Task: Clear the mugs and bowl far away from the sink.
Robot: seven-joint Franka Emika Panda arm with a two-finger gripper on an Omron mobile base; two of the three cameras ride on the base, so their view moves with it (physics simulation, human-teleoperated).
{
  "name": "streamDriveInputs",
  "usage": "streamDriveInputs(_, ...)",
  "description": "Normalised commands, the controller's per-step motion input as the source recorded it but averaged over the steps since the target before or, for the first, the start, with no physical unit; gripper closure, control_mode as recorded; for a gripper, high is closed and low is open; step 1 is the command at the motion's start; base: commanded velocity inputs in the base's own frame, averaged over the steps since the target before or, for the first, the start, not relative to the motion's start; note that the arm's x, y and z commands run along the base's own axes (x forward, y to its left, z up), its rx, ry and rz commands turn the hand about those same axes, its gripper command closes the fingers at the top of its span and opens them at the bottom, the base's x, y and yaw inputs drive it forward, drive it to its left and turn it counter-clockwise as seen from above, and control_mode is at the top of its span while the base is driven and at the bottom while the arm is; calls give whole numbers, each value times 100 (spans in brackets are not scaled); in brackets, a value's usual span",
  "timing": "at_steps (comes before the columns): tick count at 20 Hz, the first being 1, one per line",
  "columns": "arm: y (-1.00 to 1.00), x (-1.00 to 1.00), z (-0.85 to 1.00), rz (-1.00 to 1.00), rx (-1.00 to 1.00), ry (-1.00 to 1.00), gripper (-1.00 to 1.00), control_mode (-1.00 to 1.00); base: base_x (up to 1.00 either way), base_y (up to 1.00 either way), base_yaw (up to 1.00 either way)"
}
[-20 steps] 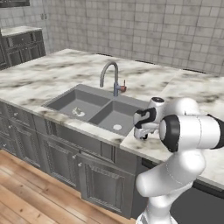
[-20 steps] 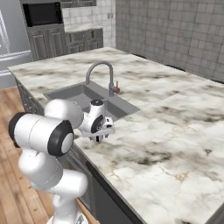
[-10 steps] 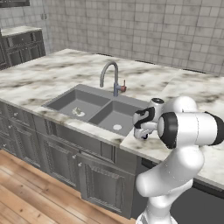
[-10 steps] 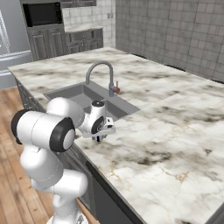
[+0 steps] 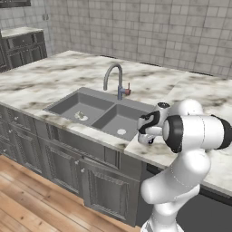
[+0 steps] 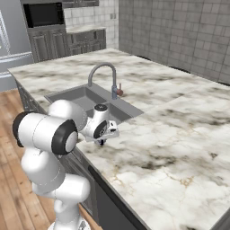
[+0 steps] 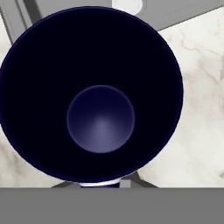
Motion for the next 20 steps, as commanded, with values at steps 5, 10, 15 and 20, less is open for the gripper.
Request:
streamDriveInputs(5, 0, -57, 50, 0, 7, -1, 100, -100, 0, 0, 0)
streamDriveInputs(10, 0, -78, 100, -4, 5, 0, 100, -100, 0, 0, 0)
streamDriveInputs(15, 0, -72, 100, -13, 1, 21, 100, -100, 0, 0, 0)
streamDriveInputs(20, 0, -72, 100, -18, -15, 18, 100, -100, 0, 0, 0)
